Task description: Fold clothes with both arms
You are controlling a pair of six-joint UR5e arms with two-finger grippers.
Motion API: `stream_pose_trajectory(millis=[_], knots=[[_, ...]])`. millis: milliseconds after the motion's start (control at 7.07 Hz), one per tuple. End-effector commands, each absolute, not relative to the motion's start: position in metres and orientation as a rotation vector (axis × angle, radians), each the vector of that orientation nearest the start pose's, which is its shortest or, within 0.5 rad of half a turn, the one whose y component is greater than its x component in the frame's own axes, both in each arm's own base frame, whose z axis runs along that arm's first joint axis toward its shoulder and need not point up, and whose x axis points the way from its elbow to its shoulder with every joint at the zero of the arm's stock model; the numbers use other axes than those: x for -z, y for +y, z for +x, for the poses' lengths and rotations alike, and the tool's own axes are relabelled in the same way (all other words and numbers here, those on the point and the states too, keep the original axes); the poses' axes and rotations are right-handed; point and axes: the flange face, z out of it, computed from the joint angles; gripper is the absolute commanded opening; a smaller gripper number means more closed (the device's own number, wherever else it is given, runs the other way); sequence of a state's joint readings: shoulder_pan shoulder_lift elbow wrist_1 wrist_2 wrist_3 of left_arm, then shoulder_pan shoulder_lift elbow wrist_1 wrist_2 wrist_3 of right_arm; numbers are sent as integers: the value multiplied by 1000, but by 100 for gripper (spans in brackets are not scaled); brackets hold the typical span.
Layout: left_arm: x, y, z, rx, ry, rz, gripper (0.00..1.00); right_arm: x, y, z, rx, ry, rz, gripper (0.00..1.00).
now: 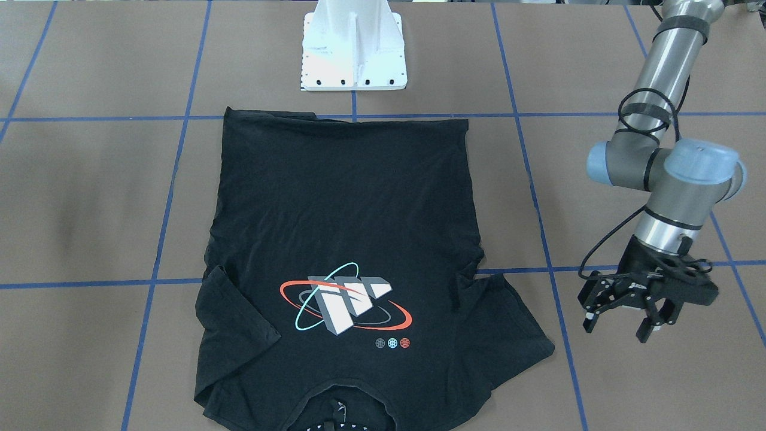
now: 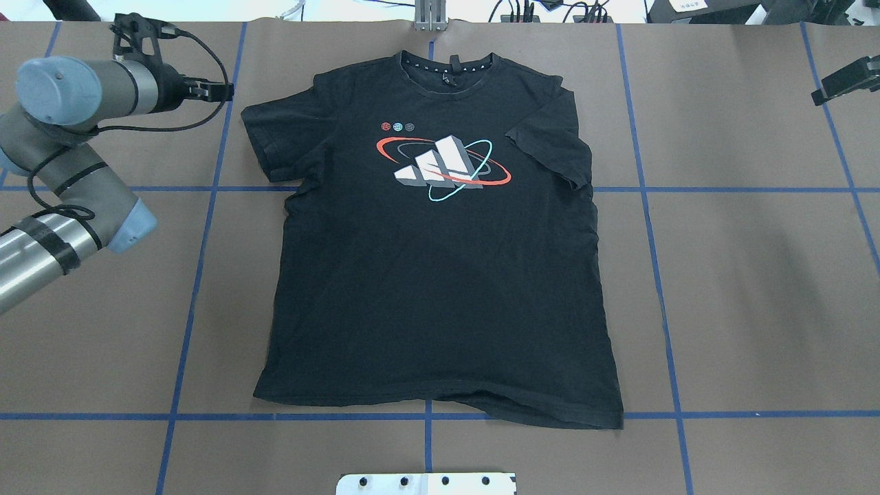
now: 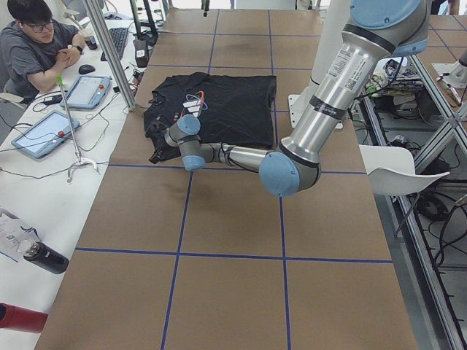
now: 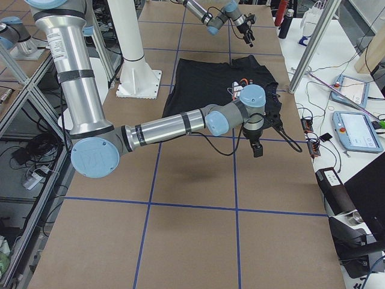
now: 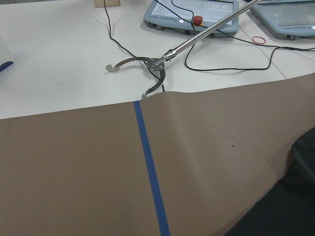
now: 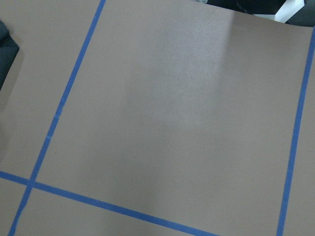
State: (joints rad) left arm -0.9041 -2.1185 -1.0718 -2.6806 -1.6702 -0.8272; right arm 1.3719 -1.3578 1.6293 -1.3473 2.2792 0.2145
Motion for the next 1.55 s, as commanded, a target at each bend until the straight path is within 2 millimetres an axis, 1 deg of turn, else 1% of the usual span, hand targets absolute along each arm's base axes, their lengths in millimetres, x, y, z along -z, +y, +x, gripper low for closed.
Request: stream_pose_trajectory(millis=[0,141,283,424,565,990,1131,1414], knots=[[-456,-665,394,94,825,794,100,-499,-589,-42,163,-778,319,100],[-461,-665,396,137,838,766,82,-500,-588,-42,162,-778,317,100],[-461,-667,403,166,857,752,69,-501,-588,-42,163,-777,316,100],[-463,-673,413,175,864,744,66,-501,-588,-42,163,-777,316,100],[-461,-677,418,174,864,742,66,-501,-588,-42,161,-777,315,100],[-465,-675,420,171,867,743,66,-501,-589,-42,154,-778,312,100],[-466,-675,419,171,867,743,59,-500,-589,-42,152,-779,312,100],[-468,-671,420,166,877,748,59,-500,-589,-42,152,-779,312,100]])
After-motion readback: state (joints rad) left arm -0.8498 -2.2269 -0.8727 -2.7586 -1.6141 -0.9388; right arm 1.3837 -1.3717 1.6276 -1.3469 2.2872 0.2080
